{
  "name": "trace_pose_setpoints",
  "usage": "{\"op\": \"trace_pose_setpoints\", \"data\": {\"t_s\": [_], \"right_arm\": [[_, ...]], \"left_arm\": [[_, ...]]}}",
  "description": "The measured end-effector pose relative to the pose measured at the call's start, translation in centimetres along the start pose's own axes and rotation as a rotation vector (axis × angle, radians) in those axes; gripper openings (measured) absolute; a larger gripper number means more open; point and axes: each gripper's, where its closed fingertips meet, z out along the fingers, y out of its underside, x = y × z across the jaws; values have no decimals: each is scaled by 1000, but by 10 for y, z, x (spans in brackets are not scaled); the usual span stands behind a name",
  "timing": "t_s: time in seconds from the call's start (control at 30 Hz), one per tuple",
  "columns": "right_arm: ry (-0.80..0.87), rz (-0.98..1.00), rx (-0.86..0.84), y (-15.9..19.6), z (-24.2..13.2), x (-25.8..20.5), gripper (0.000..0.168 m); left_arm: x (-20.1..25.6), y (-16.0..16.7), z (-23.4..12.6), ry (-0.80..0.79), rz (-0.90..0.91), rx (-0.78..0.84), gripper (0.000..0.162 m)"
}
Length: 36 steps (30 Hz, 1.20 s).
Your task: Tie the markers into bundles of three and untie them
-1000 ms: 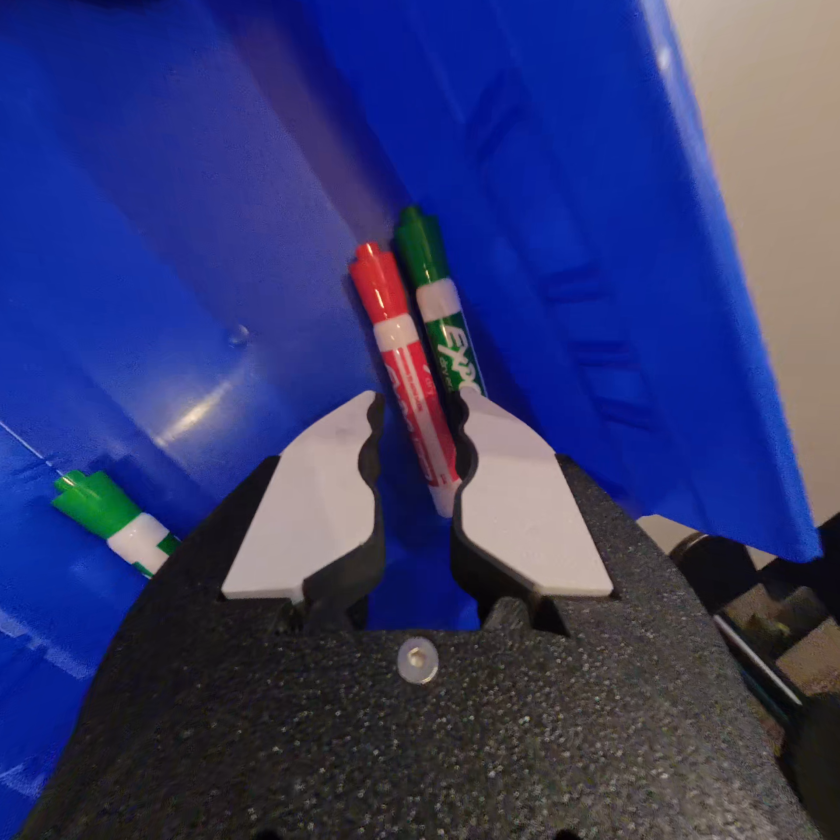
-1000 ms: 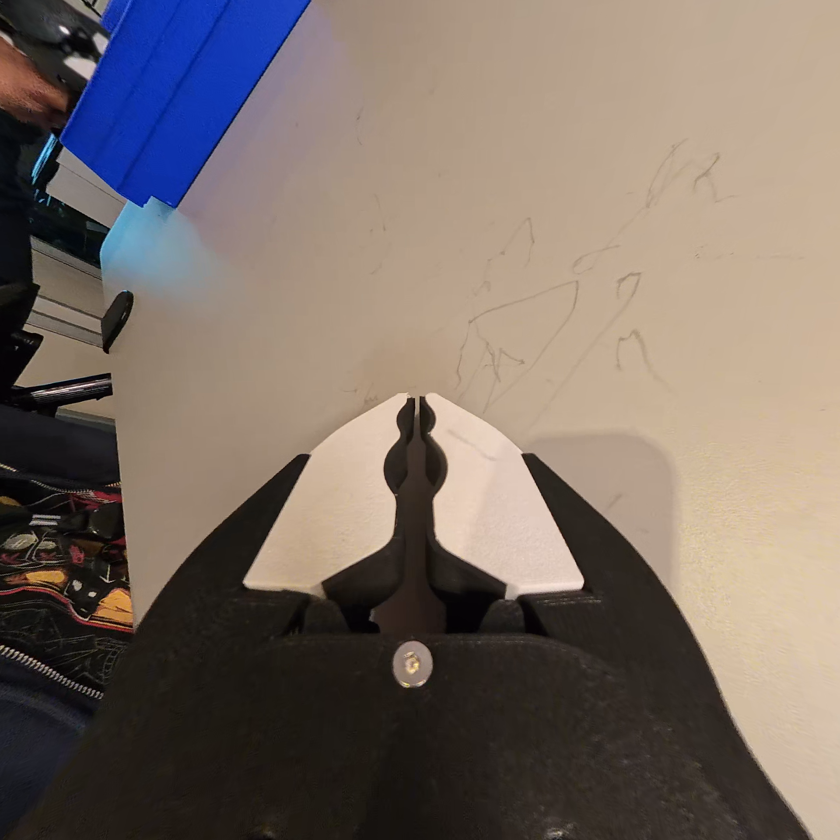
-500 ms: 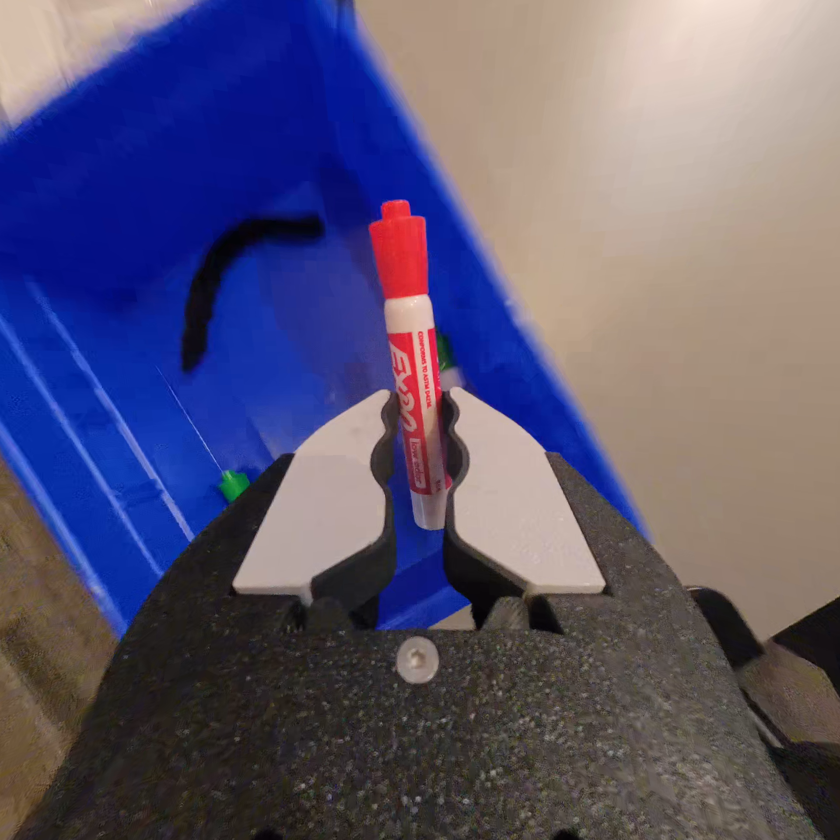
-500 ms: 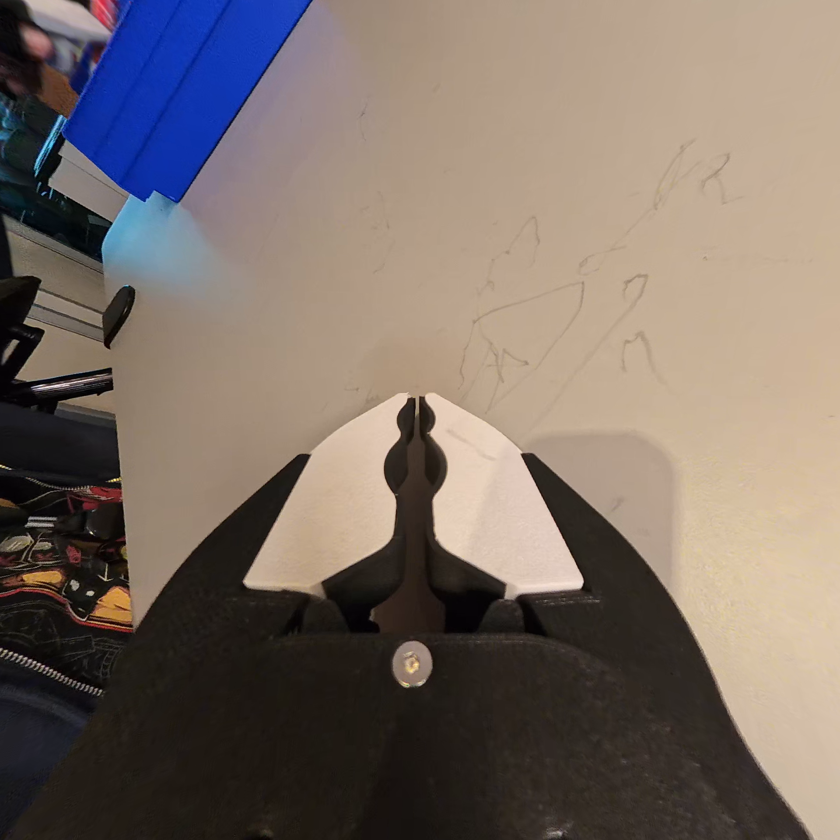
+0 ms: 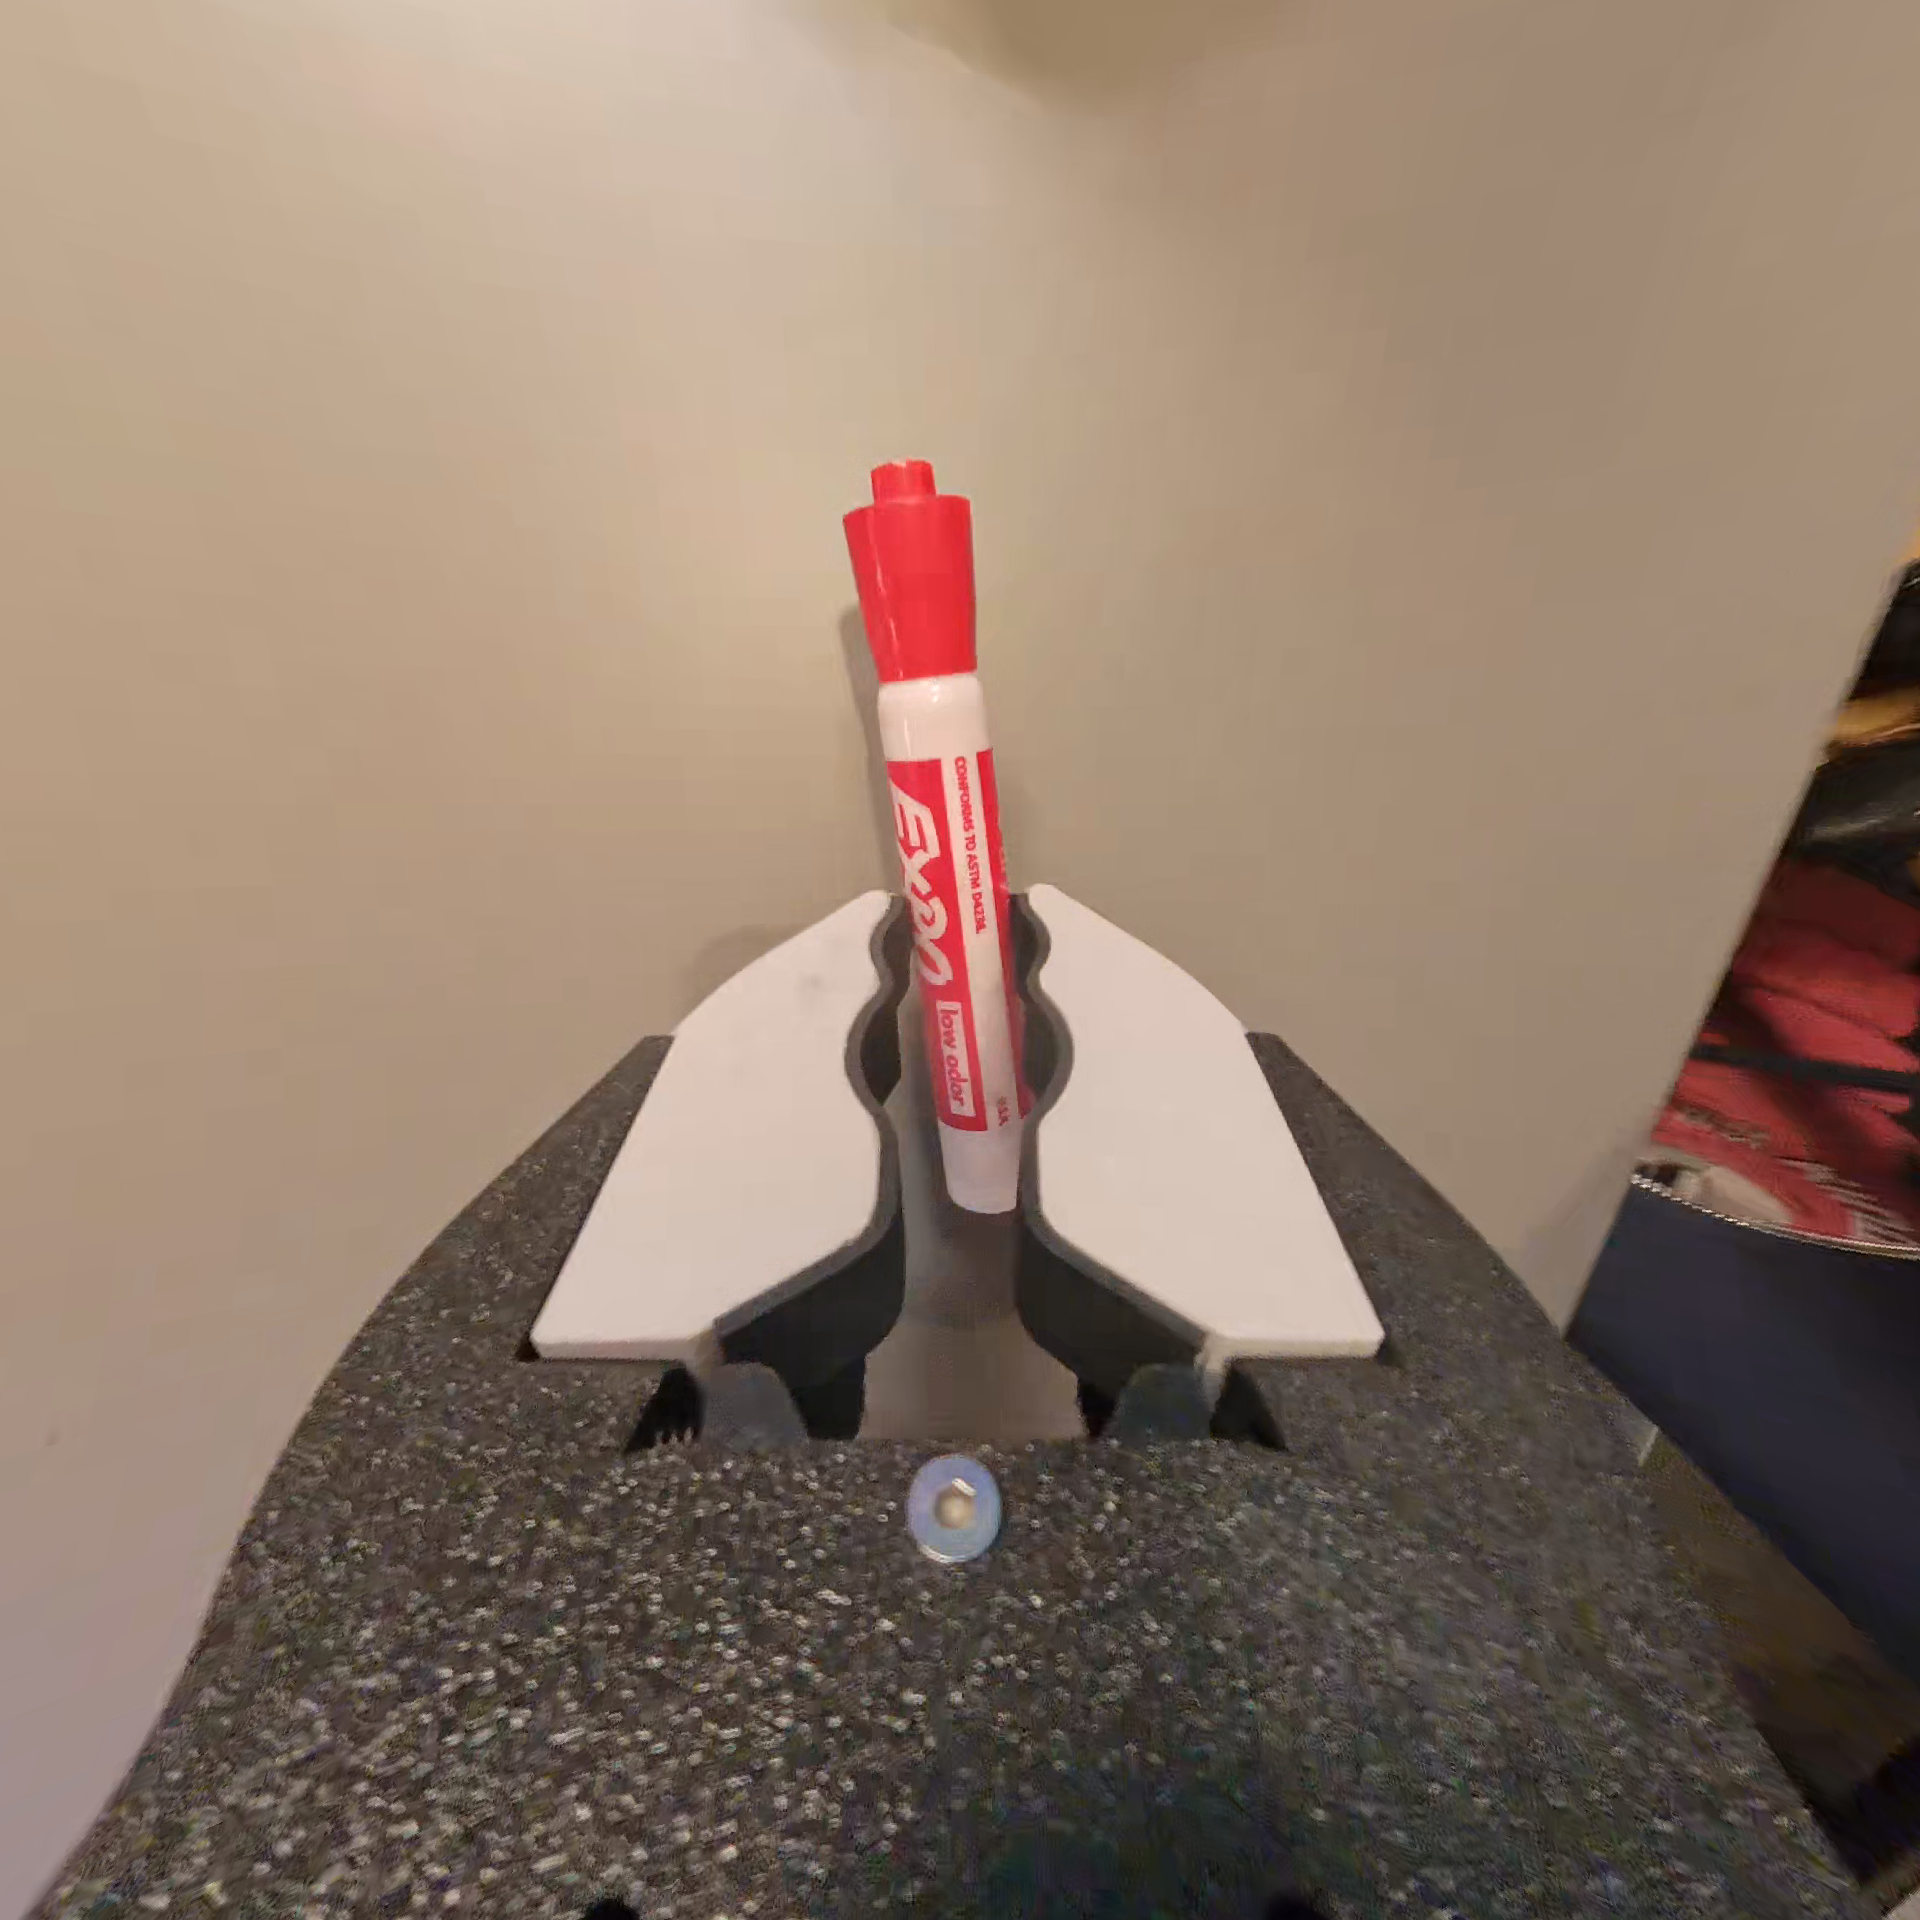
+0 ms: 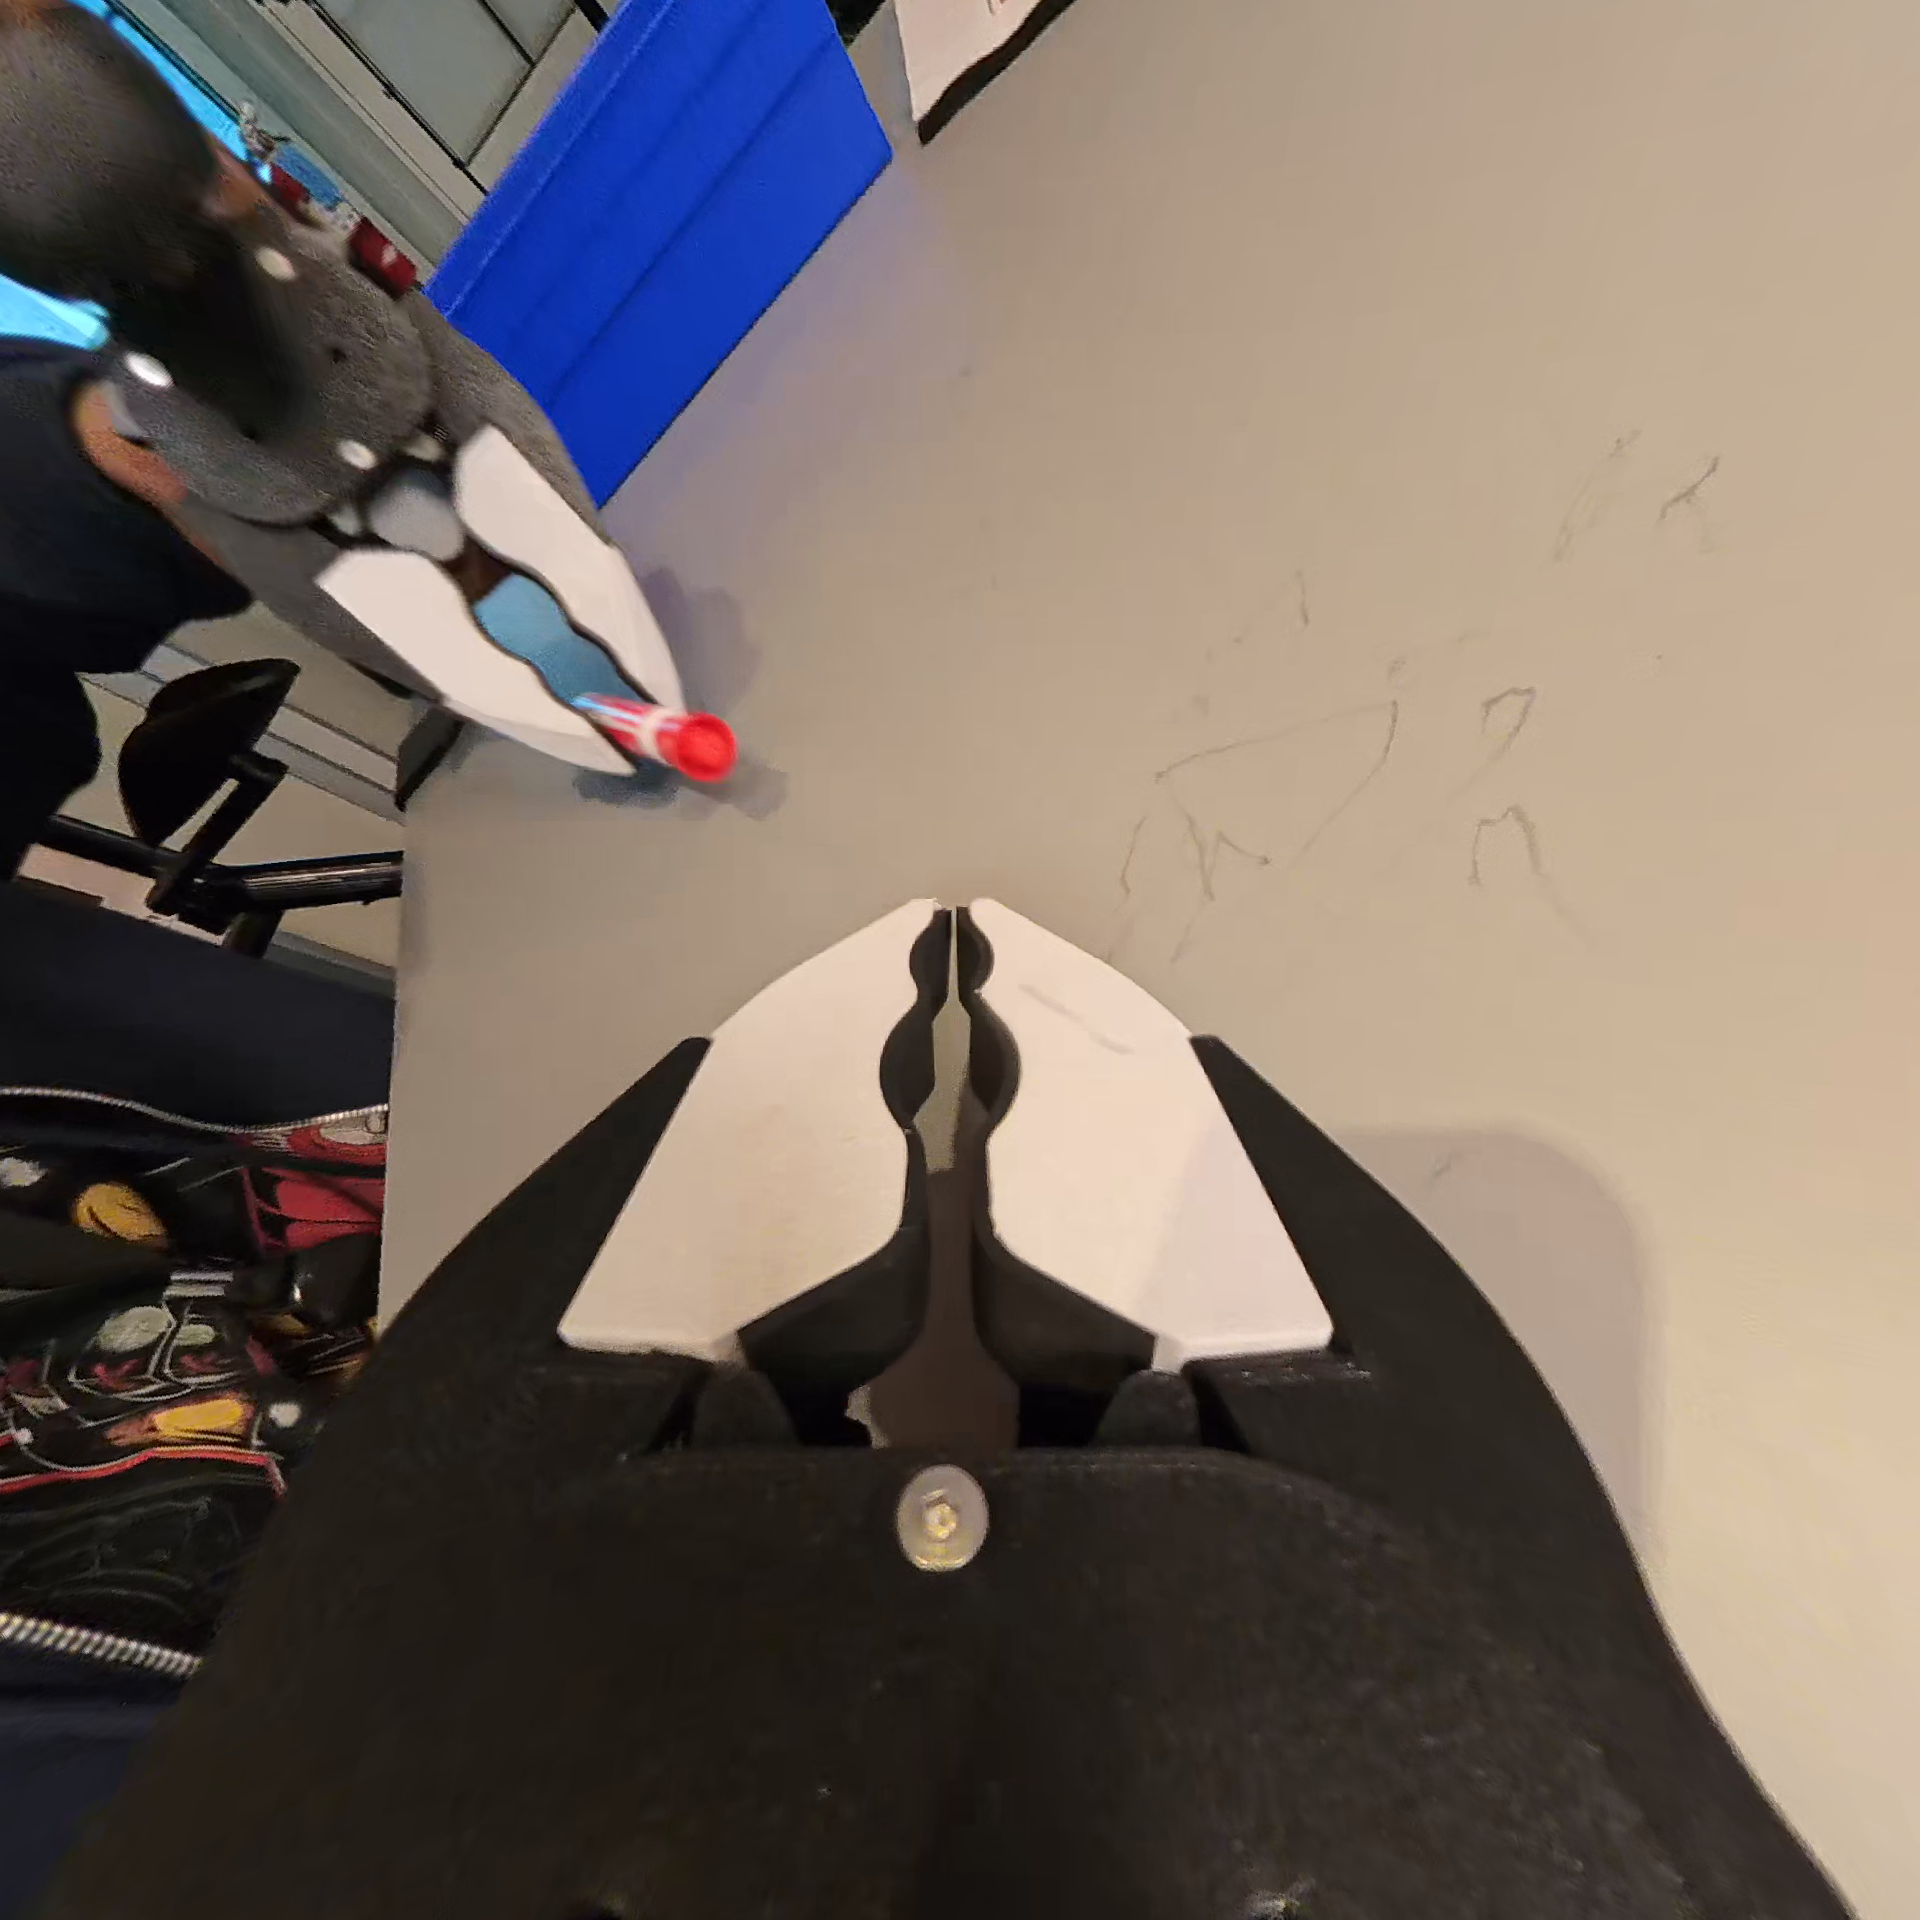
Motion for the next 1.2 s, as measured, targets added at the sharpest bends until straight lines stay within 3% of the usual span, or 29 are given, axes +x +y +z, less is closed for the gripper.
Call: {"op": "trace_pose_setpoints", "data": {"t_s": [0.23,0.43,0.57,0.7,0.83,1.0,1.1,1.2], "right_arm": [[-48,-39,-47,7,2,-9,1],[-52,-29,-37,6,1,-9,1],[-42,-20,-31,5,0,-7,1],[-30,0,-27,4,1,-4,1],[-22,14,-38,5,2,-1,1],[-21,38,-65,7,5,1,2],[-25,56,-90,9,7,2,2],[-25,77,-120,12,10,4,2]], "left_arm": [[0,-7,18,-63,60,-40,19],[1,-14,16,-45,44,-11,34],[0,-29,-15,-45,25,113,38],[-21,-25,-77,-140,-41,251,38],[-59,20,-144,-294,-180,329,38],[-118,128,-216,-590,-446,325,38],[-138,199,-230,-660,-628,290,38],[-145,247,-207,-580,-769,264,39]]}}
